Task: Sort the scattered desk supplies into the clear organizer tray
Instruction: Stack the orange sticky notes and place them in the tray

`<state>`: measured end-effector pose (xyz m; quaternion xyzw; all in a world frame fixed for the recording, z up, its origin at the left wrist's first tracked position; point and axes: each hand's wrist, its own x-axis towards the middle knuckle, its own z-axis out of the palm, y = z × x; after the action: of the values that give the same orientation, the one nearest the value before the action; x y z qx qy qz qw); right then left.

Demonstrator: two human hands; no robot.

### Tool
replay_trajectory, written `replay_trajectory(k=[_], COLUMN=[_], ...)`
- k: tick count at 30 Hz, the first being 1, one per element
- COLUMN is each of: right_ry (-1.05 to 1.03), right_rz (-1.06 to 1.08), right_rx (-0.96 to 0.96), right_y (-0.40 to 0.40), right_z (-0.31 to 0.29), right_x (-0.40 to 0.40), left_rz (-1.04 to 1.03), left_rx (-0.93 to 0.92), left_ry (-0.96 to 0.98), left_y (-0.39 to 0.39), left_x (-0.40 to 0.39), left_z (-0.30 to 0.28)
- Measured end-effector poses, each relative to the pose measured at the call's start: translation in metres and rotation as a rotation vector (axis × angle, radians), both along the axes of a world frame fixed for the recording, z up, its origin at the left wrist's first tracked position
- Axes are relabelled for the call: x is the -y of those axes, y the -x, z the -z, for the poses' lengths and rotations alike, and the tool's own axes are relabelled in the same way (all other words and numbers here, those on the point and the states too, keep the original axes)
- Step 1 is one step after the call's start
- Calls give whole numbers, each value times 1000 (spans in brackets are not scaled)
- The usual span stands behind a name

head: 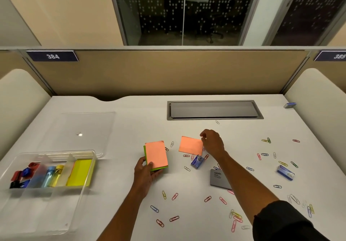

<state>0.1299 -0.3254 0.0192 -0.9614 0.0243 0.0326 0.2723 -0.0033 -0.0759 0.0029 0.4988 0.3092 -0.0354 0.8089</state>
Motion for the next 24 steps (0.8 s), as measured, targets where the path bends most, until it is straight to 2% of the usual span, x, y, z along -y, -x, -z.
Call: replay_trajectory(k=[4, 7, 9, 12, 15, 18, 20, 24], right_ry=[48, 213, 336, 373, 357, 331, 232, -37], right_rz=[-94, -212, -250, -220, -212, -200, -152, -76], right_rx=[-141, -258, -272, -238, -231, -105, -31, 0], right_y=[2, 3, 5, 6, 9, 13, 15, 19], right_z=[5, 10, 12, 13, 13, 15, 17, 15], right_x=[-9, -14, -18, -22, -26, -27, -28, -26], left_rz=[-9, -25, -34, -51, -62, -60, -56, -46], left_rx=[10, 12, 14, 20, 20, 26, 26, 33], left_ry=[-19, -30, -42, -39, -49, -61, -69, -63], left_y=[16, 26, 31, 38, 42, 43, 43, 43], left_x=[-3, -8, -12, -17, -20, -20, -17, -11], left_z=[-5, -7, -7, -8, -8, -8, -8, -8])
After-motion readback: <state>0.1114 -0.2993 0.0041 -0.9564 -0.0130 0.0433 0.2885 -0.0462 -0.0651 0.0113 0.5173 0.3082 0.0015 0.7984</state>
